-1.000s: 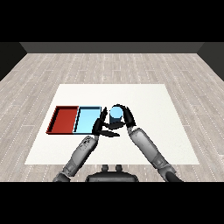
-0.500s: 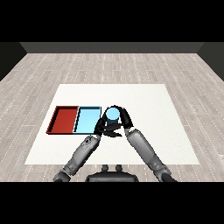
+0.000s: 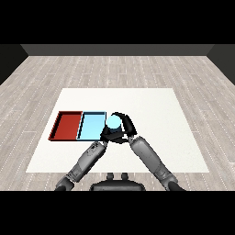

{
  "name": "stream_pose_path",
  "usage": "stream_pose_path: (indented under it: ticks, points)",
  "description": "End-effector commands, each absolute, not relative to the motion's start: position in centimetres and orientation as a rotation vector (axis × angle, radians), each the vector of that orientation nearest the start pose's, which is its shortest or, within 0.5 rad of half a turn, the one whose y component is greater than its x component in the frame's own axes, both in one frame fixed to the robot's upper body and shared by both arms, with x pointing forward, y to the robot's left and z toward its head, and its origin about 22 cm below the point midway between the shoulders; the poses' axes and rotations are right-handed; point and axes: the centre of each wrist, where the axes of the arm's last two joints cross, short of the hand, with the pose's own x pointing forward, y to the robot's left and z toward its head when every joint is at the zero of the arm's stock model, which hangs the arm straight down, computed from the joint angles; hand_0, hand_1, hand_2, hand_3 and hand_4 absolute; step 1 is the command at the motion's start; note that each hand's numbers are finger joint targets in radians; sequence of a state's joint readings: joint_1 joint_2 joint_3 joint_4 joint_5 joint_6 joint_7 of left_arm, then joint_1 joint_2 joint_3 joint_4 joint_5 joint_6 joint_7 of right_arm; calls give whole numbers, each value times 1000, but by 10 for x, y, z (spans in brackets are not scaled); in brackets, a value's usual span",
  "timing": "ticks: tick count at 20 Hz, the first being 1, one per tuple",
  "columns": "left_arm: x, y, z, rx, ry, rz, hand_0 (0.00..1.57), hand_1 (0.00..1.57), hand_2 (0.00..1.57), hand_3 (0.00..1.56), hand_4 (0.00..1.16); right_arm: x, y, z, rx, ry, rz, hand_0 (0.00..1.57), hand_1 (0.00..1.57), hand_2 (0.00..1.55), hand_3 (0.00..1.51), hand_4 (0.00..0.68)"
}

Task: Pick the blue can and put it in the blue box

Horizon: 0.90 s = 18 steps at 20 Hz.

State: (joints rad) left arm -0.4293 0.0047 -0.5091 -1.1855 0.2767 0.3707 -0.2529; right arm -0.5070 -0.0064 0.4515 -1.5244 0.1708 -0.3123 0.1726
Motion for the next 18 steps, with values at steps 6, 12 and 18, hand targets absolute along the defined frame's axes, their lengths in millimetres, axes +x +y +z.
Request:
stream_pose_path:
  ticks: [6, 12, 18]
  points:
    - [301, 55, 10, -210, -1704, -130, 1571, 1571, 1571, 1508, 1154, 288, -83, 86, 60, -1869, 409, 1474, 1474, 1455, 1382, 560]
    - [292, 54, 8, -146, -1747, -69, 1571, 1571, 1567, 1485, 1144, 286, -65, 100, 105, -1867, 352, 1491, 1491, 1447, 1370, 554]
    - [299, 72, 2, -142, -1775, -58, 1571, 1571, 1571, 1488, 1128, 293, -78, 98, 120, -1836, 370, 0, 0, 0, 0, 0]
